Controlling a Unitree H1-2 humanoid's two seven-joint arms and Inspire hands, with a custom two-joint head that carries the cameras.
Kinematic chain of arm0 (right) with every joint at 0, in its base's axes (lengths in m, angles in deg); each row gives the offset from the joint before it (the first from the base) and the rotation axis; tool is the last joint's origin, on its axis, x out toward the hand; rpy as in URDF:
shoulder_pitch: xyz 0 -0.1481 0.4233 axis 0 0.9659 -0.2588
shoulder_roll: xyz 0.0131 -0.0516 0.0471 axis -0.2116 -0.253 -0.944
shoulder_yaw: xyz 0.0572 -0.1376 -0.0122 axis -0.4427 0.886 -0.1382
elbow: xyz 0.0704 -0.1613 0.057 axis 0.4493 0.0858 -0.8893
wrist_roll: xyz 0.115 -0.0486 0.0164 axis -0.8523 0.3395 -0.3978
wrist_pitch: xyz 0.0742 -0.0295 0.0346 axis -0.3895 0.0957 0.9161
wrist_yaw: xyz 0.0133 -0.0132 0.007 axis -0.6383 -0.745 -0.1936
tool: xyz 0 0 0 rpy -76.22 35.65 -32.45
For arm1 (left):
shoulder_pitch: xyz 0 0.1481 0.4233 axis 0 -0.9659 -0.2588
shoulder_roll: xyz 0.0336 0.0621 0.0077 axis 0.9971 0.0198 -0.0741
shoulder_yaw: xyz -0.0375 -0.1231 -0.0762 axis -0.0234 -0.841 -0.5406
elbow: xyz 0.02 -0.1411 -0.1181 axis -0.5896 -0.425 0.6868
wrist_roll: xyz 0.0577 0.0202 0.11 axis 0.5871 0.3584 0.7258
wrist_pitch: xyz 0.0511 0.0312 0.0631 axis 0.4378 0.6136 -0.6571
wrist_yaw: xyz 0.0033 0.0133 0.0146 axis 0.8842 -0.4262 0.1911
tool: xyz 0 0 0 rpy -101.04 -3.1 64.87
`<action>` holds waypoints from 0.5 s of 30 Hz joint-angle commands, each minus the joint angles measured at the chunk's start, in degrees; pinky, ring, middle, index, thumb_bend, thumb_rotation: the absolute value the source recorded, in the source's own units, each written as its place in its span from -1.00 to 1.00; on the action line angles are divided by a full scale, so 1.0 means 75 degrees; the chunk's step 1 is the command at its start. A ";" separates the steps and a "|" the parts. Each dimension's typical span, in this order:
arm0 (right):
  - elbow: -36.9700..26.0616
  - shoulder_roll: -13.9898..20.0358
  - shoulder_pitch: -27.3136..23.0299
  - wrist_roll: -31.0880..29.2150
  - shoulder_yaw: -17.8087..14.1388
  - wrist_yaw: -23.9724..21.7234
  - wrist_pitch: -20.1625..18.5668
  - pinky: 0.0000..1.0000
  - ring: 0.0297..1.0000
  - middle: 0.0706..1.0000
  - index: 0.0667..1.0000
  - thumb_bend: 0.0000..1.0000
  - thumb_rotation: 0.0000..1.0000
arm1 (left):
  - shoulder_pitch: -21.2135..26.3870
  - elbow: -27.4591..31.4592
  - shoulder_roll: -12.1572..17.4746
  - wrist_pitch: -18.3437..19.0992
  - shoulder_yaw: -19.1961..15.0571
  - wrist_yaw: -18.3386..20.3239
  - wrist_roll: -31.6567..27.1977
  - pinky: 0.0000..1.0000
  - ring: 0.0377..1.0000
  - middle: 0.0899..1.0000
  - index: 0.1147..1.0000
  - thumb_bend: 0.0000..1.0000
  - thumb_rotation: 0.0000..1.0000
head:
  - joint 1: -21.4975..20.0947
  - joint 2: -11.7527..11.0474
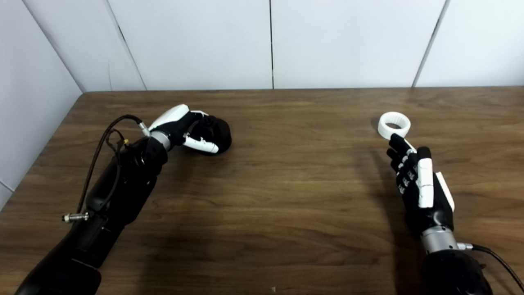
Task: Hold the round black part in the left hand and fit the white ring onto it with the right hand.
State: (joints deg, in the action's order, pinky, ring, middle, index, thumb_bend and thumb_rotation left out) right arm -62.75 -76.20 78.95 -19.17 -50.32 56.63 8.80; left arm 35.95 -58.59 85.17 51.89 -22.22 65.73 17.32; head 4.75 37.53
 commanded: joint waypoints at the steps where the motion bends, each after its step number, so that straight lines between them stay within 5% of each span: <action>1: -0.0359 0.0036 -0.0064 -0.0082 -0.0029 -0.0070 0.0260 1.00 0.88 0.85 0.74 0.28 1.00 | 0.0287 0.0146 0.0155 -0.0056 -0.0057 -0.0143 0.0178 0.81 1.00 0.88 0.52 0.89 -0.33 | 0.0006 0.0005; 8: -0.0412 0.0074 -0.0069 -0.0055 -0.0007 -0.0087 0.0222 1.00 0.89 0.85 0.74 0.28 1.00 | 0.0138 0.0323 0.0174 -0.0118 -0.0028 -0.0157 0.0235 0.76 1.00 0.88 0.48 0.81 -0.39 | -0.0013 0.0021; 15: -0.0463 0.0076 -0.0104 -0.0086 -0.0039 -0.0057 0.0176 1.00 0.86 0.83 0.72 0.26 1.00 | -0.0317 0.0614 0.0173 -0.0686 0.0027 -0.0662 0.0504 0.73 1.00 0.84 0.48 0.81 -0.40 | -0.0032 0.0029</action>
State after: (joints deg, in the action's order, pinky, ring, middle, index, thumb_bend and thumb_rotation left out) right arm -63.72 -75.90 78.99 -19.23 -50.40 56.61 8.71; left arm 32.58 -55.80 85.17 48.57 -21.67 62.56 19.72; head 4.48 37.71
